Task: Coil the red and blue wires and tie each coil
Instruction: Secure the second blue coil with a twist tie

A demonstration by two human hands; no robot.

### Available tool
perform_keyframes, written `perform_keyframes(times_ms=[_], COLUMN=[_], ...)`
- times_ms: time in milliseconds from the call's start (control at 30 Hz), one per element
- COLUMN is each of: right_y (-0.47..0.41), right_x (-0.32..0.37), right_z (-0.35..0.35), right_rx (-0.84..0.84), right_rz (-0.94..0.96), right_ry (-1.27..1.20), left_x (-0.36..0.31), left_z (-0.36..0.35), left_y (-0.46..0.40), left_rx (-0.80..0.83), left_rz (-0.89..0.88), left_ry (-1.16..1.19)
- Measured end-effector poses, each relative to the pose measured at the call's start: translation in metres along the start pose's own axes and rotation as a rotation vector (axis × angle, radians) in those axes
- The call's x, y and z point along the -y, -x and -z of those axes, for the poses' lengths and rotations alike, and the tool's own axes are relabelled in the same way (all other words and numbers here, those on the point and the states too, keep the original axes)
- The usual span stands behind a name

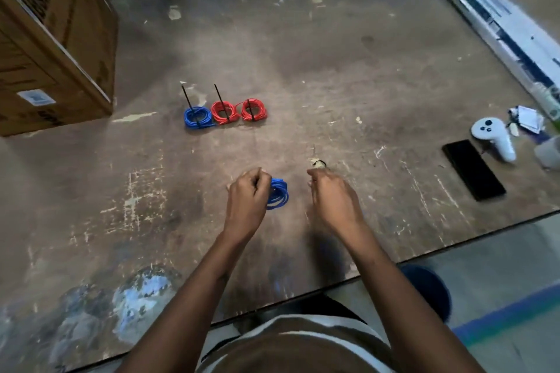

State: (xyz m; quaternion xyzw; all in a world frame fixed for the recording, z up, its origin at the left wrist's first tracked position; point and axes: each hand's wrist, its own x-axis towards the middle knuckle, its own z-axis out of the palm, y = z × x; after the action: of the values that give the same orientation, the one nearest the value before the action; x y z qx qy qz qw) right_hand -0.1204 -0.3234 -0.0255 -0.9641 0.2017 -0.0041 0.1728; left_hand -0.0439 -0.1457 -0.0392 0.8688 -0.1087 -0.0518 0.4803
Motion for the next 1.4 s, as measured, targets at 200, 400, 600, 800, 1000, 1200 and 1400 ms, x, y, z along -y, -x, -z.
perform_keyframes(times_ms=[200, 400, 600, 800, 1000, 1200, 1400], right_y=[-0.048, -0.072, -0.072, -0.039, -0.030, -0.020, 0.006], right_x=[-0.022, -0.041, -0.044, -0.024, 0.013, 0.036, 0.061], right_z=[-0.007, -0.017, -0.025, -0.004, 0.017, 0.012, 0.003], right_rx=[-0.003, 0.033, 0.044, 0.417, 0.416, 0.192, -0.110], right_rz=[0.017, 0.023, -0.144, -0.508, -0.652, -0.757, -0.540], right_ry=[0.180, 0.163, -0.119, -0.997, -1.422, -1.642, -1.653], left_x=[-0.017, -0.023, -0.019, -0.030, -0.040, -0.043, -0.047], left_z=[-0.037, -0.065, -0.078, -0.077, -0.067, -0.047, -0.041], left_y=[-0.017, -0.027, -0.035, -0.040, -0.028, -0.009, 0.014], left_rx=[-0.006, -0.054, -0.132, -0.349, -0.395, -0.353, -0.352], left_rz=[0.050, 0.084, 0.090, 0.080, -0.207, -0.337, -0.125], left_ry=[-0.057, -0.085, -0.048, -0.022, -0.149, -0.108, 0.203])
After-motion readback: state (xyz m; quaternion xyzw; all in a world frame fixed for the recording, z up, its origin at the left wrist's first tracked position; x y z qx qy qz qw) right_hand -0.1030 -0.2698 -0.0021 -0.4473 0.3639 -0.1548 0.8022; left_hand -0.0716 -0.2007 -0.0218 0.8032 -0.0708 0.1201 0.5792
